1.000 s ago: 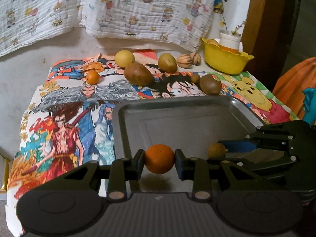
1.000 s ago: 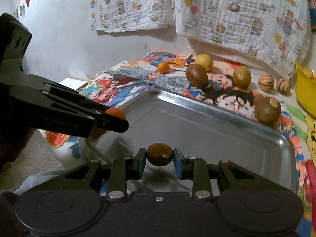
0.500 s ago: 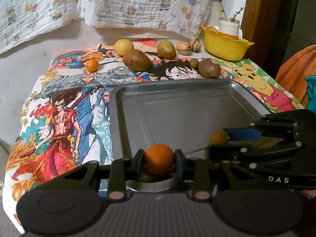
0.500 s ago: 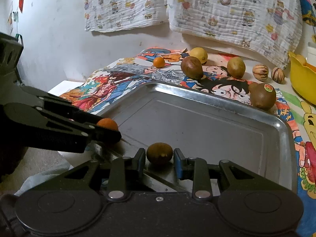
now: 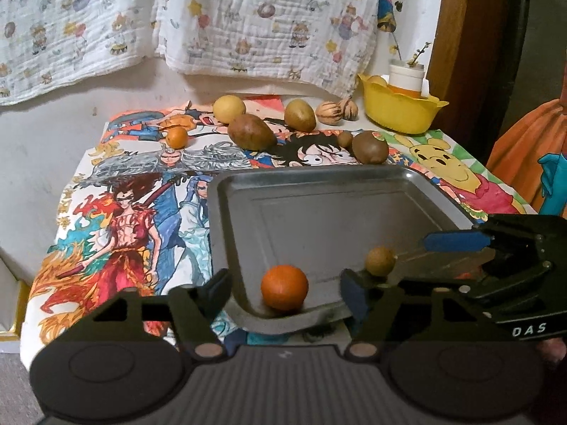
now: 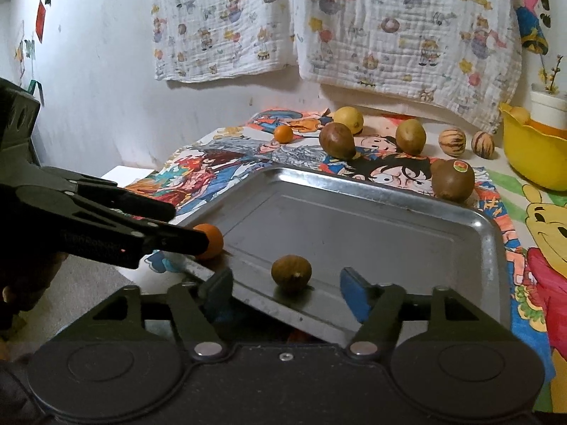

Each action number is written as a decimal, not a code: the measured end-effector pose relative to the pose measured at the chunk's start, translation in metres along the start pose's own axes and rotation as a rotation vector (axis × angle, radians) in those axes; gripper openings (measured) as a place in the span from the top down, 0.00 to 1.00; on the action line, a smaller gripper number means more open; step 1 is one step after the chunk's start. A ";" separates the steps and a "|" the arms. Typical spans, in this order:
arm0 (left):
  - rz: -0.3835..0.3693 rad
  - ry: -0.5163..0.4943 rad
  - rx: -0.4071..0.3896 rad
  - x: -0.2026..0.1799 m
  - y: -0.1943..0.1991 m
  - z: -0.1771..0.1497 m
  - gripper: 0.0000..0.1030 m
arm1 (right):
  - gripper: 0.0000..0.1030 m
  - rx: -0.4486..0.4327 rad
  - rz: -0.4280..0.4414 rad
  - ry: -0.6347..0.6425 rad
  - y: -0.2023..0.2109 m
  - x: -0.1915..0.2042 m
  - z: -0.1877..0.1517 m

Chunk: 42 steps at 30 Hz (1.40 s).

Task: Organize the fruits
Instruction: 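Lower both held fruits into the metal tray and open both grippers, then move the left gripper to a brown pear while the right approaches the large stickered kiwi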

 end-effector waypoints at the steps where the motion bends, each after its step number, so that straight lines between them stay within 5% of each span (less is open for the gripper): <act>1: 0.003 -0.003 -0.002 0.000 0.002 -0.002 0.14 | 0.24 0.000 -0.002 0.000 0.002 0.000 -0.001; 4: 0.007 -0.018 -0.006 0.000 0.009 -0.007 0.01 | 0.11 -0.003 -0.012 -0.001 0.008 0.000 -0.004; 8: 0.022 -0.037 0.000 0.004 0.018 -0.013 0.01 | 0.01 -0.006 -0.038 -0.007 0.014 -0.006 -0.008; 25: 0.168 0.048 0.009 0.064 0.028 -0.005 0.00 | 0.01 0.013 -0.135 -0.040 0.001 -0.035 -0.008; 42: 0.186 0.080 0.019 0.089 -0.033 0.049 0.00 | 0.01 -0.018 -0.243 -0.124 -0.061 -0.101 0.040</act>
Point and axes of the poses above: each gripper's, at about its wrist camera, not at the fingertips, and y roughly against the way its jaws point, x to its left, z to its top, the point moved 9 cm from there along -y, roughly the way its jaws point, and after that the axes turned 13 degrees about -z, right-handed, at the moved point
